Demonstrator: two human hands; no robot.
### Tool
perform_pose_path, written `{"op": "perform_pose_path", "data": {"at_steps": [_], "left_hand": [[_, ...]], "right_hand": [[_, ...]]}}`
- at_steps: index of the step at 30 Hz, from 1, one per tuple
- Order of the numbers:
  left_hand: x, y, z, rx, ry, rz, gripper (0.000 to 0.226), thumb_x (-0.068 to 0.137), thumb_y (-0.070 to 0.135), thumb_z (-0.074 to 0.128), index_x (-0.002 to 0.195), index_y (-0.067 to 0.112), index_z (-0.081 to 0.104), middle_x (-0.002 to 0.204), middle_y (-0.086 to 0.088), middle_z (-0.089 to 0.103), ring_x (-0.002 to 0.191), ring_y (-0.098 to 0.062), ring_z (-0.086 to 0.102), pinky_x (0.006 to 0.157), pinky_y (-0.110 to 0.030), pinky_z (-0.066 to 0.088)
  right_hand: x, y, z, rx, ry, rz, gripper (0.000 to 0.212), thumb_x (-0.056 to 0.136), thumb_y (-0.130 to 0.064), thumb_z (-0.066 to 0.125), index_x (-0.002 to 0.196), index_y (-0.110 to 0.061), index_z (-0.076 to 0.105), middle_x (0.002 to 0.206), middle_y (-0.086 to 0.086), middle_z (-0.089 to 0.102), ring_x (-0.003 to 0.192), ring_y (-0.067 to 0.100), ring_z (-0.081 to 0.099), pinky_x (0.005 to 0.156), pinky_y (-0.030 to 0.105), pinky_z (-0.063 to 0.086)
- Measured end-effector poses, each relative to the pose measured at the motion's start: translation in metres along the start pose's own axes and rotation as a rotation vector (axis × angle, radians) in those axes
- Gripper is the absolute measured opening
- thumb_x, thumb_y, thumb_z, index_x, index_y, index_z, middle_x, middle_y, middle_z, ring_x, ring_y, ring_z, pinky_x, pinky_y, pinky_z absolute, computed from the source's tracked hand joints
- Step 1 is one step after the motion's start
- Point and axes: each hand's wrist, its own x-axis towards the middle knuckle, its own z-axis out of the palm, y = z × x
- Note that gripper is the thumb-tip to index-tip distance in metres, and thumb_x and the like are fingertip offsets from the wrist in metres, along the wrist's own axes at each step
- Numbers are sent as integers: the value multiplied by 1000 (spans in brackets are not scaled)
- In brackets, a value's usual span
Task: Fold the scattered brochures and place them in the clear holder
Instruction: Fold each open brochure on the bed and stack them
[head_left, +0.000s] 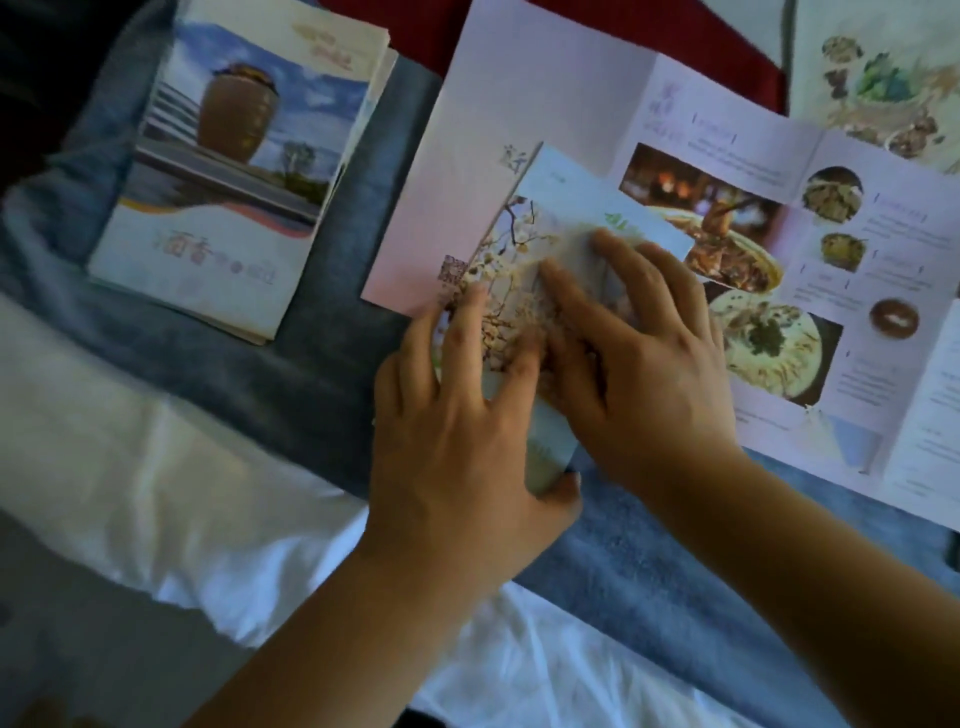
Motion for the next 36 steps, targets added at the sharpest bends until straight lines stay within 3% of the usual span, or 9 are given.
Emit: {"op": "perform_pose_path", "data": {"at_steps": [5,9,16,23,26,28,32,36], "left_hand": [[13,-27,-17,-38,144,43,101,64,54,76,154,21,43,155,-12,40,143,-38,32,111,-52,32],[22,-67,-36,-13,261,39,95,68,41,78,153,16,44,153,-14,43,142,-39,35,113,-53,34],[37,-144,-66,56,303,-30,88,71,44,76,150,15,48,152,-16,43,142,-42,34,111,-56,34],[49,-193,-54,66,167,-58,77,72,63,65,137,23,57,156,-10,37,148,-42,23,111,-54,27],[47,-190,-52,69,115,-47,81,86,73,50,147,21,50,164,-10,29,153,-42,14,118,-56,20],[44,-188,-52,77,96,-49,76,98,69,32,156,20,39,168,-9,20,156,-38,6,123,-55,11],[39,-188,-51,123,62,-91,68,106,53,21,162,15,19,171,-7,11,158,-28,2,127,-52,7],[47,-190,-50,-20,-3,-109,68,105,53,24,163,19,13,171,-3,4,158,-23,4,128,-44,12]], "right_hand": [[26,-22,0,57,-43,-35,53,102,-51,43,152,-35,50,164,8,36,153,37,25,117,58,28],[63,-57,11,89,-66,-103,53,105,-46,51,156,-35,43,166,8,32,155,39,20,120,58,25],[125,-127,33,70,-125,-192,59,104,-51,40,160,-38,34,170,5,24,157,37,14,123,55,20],[148,-157,52,15,-210,-236,63,100,-60,27,159,-38,37,170,6,23,158,37,11,126,53,15],[145,-151,42,-26,-214,-221,56,105,-57,31,159,-40,36,171,5,21,159,35,8,127,51,13],[146,-152,35,-46,-229,-218,53,106,-52,35,158,-42,36,171,3,20,159,33,9,127,49,12],[158,-166,21,-3,-237,-196,55,102,-41,55,156,-42,41,168,1,31,155,31,27,121,52,29],[171,-177,21,-171,-366,-243,59,103,-34,61,155,-46,39,171,1,22,157,31,20,114,55,39]]}}
